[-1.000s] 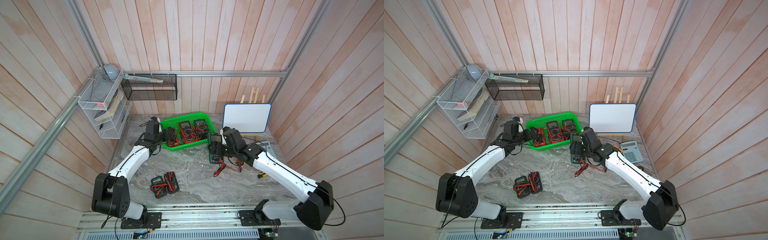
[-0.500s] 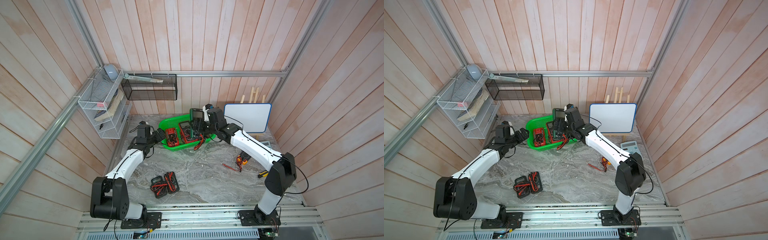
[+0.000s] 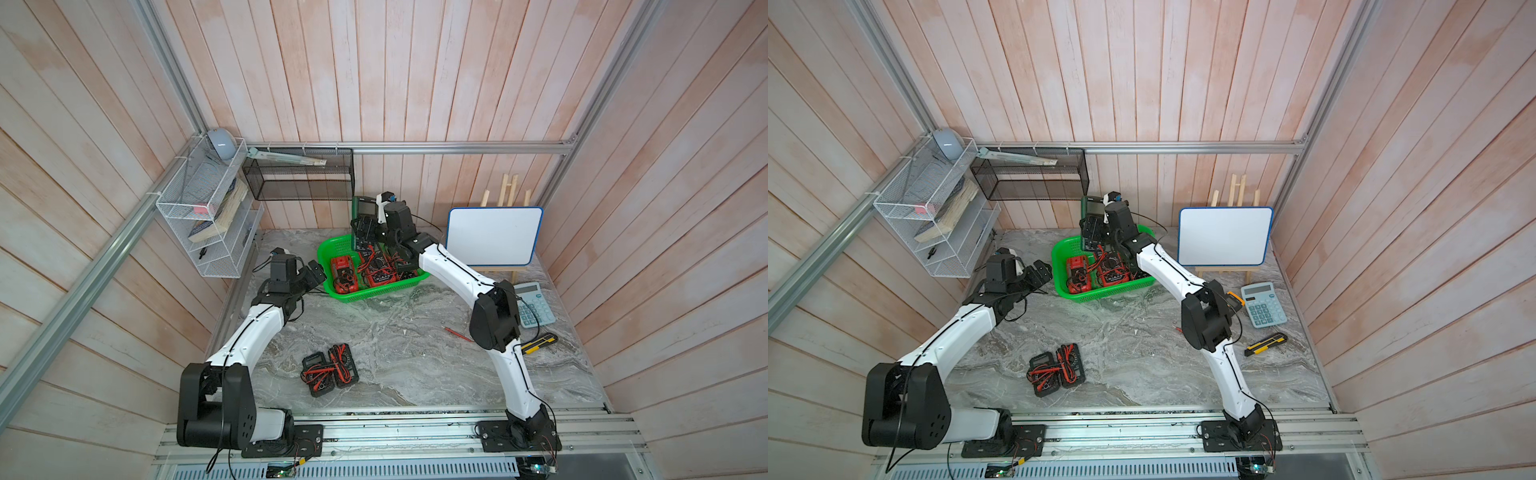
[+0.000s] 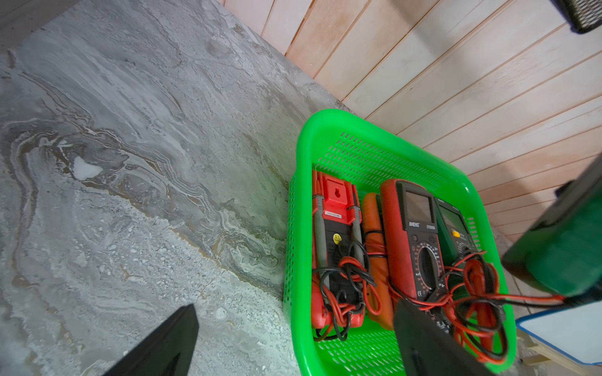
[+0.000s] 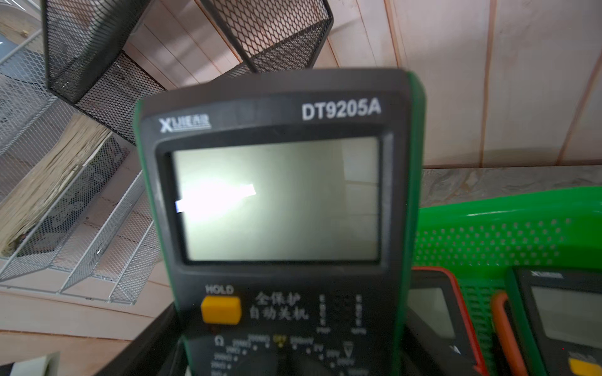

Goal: Put the multimeter into the basket
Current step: Place the multimeter in the basket.

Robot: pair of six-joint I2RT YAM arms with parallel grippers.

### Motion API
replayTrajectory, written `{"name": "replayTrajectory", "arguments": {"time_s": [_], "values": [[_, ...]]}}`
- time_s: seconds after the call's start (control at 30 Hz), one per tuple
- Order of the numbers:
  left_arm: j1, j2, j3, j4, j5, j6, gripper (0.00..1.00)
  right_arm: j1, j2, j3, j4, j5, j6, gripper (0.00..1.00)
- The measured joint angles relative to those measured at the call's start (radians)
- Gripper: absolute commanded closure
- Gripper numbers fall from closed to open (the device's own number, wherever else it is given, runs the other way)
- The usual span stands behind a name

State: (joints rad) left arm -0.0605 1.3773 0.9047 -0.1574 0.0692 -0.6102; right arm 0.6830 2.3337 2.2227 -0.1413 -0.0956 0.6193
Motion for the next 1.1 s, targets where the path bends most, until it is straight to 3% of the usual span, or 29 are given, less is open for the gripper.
{"name": "replayTrajectory", "arguments": {"time_s": [0.13,0.47,0.57,0.8,1.1], "values": [[0.005,-0.002,-0.007,0.000,0.000,0.000,0.00,0.028,0.076,0.092,-0.040,0.000,-0.016,0.59],[0.010,-0.003,-0.021,0.000,0.001,-0.001,0.00,0.105,0.133,0.096,-0.116,0.011,-0.064,0.54],[0.010,-0.003,-0.021,0.000,0.001,-0.001,0.00,0.111,0.133,0.076,-0.124,0.027,-0.074,0.47],[0.014,-0.003,-0.021,0.000,0.001,-0.001,0.00,0.114,0.133,0.059,-0.159,0.068,-0.075,0.18],[0.015,-0.003,-0.021,0.000,0.002,-0.004,0.00,0.115,0.138,0.060,-0.175,0.076,-0.076,0.02]]}}
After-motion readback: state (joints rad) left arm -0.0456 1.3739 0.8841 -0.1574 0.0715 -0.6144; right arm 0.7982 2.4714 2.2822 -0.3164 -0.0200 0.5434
